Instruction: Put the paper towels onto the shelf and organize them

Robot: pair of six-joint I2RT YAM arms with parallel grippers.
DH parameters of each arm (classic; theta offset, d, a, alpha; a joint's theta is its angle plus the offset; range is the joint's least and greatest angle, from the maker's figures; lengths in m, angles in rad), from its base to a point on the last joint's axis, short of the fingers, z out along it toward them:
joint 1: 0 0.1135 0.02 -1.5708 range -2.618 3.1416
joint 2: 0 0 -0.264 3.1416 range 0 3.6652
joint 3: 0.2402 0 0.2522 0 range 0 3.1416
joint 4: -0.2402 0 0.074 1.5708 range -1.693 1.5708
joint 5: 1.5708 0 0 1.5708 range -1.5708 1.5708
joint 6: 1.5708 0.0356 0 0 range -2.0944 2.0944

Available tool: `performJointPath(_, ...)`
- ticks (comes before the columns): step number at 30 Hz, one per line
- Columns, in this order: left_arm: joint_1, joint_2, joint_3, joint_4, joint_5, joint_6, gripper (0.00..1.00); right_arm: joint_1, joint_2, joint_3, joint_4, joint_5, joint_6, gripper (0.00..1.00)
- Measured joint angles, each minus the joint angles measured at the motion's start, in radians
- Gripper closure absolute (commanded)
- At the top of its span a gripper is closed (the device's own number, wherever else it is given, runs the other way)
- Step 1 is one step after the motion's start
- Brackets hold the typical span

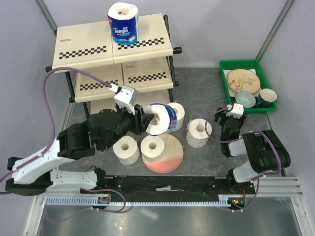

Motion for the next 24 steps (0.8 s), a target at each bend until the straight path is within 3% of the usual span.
performJointPath(14, -0.001, -0.042, 0.160, 0.029, -0.236, 0.217, 0.67, 0.000, 0.000, 0.000, -0.001, -0.001, 0.000, 0.02)
performJointPath(24, 0.000, -0.074, 0.279, 0.217, -0.388, 0.503, 0.66, 0.000, 0.000, 0.000, -0.001, -0.001, 0.000, 0.02)
